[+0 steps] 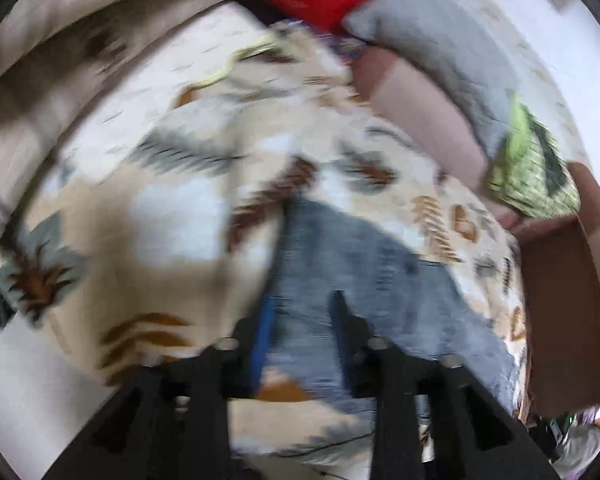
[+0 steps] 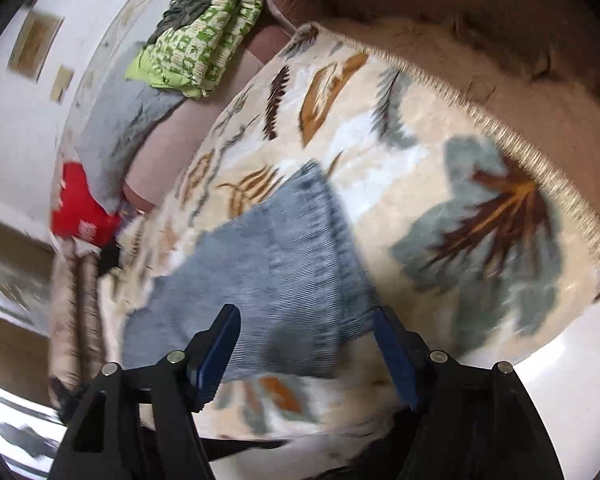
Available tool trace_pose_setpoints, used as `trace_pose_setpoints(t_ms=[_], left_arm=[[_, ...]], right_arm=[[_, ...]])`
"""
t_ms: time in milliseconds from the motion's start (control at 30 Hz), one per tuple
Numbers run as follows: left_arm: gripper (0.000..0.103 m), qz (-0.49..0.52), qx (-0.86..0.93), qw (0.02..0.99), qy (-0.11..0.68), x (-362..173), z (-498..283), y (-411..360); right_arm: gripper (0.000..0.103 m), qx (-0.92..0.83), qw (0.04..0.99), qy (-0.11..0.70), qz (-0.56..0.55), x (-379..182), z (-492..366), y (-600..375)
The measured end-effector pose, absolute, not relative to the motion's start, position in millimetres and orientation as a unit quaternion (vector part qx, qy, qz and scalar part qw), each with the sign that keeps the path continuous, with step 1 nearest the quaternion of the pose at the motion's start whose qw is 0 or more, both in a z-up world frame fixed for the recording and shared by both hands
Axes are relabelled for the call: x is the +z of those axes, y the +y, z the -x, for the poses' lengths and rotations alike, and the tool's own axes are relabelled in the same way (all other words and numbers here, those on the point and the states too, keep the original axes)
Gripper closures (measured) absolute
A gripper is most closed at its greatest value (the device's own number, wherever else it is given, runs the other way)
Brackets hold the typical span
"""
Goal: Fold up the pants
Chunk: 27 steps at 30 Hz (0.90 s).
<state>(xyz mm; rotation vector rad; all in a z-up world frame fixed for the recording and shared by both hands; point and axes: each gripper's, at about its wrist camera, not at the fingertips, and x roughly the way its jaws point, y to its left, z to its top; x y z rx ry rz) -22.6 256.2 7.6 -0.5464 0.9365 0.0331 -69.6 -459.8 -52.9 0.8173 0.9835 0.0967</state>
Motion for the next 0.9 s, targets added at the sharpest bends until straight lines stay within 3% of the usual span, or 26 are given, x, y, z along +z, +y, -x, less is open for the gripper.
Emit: trace_pose_setpoints(t_ms=[67,200,367,533,567,600,633,700,900], left_arm=[[0.053,0.237,-0.008,0.867,0.438,10,18,222],[0.053,0.185,-0.014,0.867,0.463,-11,4,180],[0.053,0.149,0.030,0.858,0.491,-54,3,178],[0.050,0.117,0.032,0.864,0.488,-67,6,180],[0.050,0.114,0.032,0.865,0.488,-68,4,179],[0.048,0.111,0.031,0.865,0.488,-69,4,179],[0.048,0.109,0.028,0.866,0.486,-70,4,181],[0.047,0.110,0.024,0.868,0.484,-72,3,183],[0.046,0.111,0.015,0.870,0.481,-73,2,183]], right_arm=[[0.031,0.039,0.789,0.472,-0.392,-57,67,-450],[0.031,0.018,0.795,0.474,-0.377,-56,57,-442],[0.031,-0.012,0.777,0.520,-0.354,-63,57,-439],[0.033,-0.024,0.739,0.542,-0.400,-87,66,-444],[0.038,-0.018,0.737,0.541,-0.406,-88,64,-442],[0.064,-0.011,0.743,0.540,-0.396,-85,61,-437],[0.077,-0.012,0.751,0.541,-0.378,-80,57,-434],[0.083,-0.016,0.773,0.535,-0.342,-62,52,-428],[0.084,-0.059,0.858,0.474,-0.191,17,32,-424]])
